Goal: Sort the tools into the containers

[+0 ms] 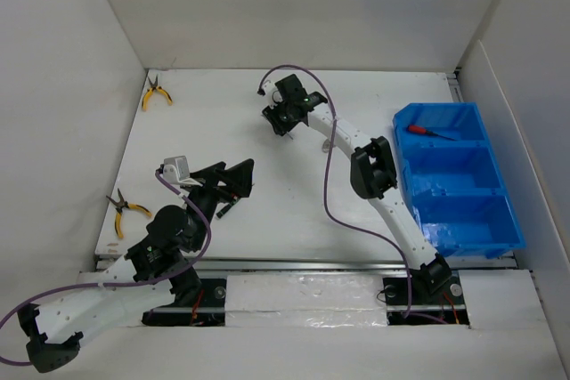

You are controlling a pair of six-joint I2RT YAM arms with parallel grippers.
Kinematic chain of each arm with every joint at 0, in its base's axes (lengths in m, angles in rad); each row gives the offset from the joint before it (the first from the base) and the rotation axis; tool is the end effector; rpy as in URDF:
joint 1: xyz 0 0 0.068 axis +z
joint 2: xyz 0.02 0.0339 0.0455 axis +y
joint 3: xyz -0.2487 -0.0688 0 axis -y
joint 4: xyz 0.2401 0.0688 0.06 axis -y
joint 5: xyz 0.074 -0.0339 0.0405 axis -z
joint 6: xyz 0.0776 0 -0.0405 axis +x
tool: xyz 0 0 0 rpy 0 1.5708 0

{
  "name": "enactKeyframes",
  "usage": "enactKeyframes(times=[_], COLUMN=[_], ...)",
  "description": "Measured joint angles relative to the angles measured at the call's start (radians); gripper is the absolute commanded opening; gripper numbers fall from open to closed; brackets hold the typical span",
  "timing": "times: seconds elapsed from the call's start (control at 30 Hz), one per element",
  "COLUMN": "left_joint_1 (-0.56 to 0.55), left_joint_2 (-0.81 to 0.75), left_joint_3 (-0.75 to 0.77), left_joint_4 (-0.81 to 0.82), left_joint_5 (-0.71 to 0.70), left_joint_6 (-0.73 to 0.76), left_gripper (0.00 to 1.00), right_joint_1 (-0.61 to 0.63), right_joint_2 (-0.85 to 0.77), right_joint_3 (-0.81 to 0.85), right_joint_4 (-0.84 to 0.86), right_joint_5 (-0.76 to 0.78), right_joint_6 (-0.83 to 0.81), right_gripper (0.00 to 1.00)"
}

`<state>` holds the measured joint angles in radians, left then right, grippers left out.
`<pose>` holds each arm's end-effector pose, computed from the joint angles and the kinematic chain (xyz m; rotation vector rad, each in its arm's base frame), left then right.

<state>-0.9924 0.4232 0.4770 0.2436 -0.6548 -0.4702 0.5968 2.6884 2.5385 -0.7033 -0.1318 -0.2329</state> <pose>0.1267 -0.1076 0.3282 -0.2333 1.3632 -0.8174 0.4816 0.3396 0.1322 -1.0385 2.2083 0.3239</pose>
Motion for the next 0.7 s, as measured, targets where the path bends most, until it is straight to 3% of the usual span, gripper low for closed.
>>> enactKeyframes(times=[0.07, 0.1, 0.13, 0.37, 0.57, 0.7], left_joint_1=[0.0, 0.0, 0.0, 0.0, 0.0, 0.0], left_joint_2=[-0.001, -0.002, -0.004, -0.023, -0.017, -0.008], left_joint_3=[0.0, 0.0, 0.0, 0.0, -0.002, -0.002], left_joint_4=[0.0, 0.0, 0.0, 0.0, 0.0, -0.001], left_joint_5=[0.0, 0.0, 0.0, -0.002, -0.007, -0.012], left_joint_6=[0.0, 0.0, 0.0, -0.003, -0.003, -0.002], left_gripper=[0.99, 0.99, 0.99, 0.99, 0.99, 0.99], right_joint_1=[0.0, 0.0, 0.0, 0.0, -0.021, -0.089], right_joint_2=[0.001, 0.002, 0.002, -0.027, -0.209, -0.443], right_joint_3=[0.004, 0.006, 0.006, -0.062, -0.354, -0.584], right_joint_4=[-0.008, -0.011, -0.012, 0.044, 0.132, 0.172], right_joint_5=[-0.003, -0.006, -0.008, 0.002, 0.036, 0.036], right_joint_6=[0.0, 0.0, -0.005, 0.016, 0.104, 0.21], right_gripper=[0.33, 0.06, 0.0, 0.0, 0.0, 0.0])
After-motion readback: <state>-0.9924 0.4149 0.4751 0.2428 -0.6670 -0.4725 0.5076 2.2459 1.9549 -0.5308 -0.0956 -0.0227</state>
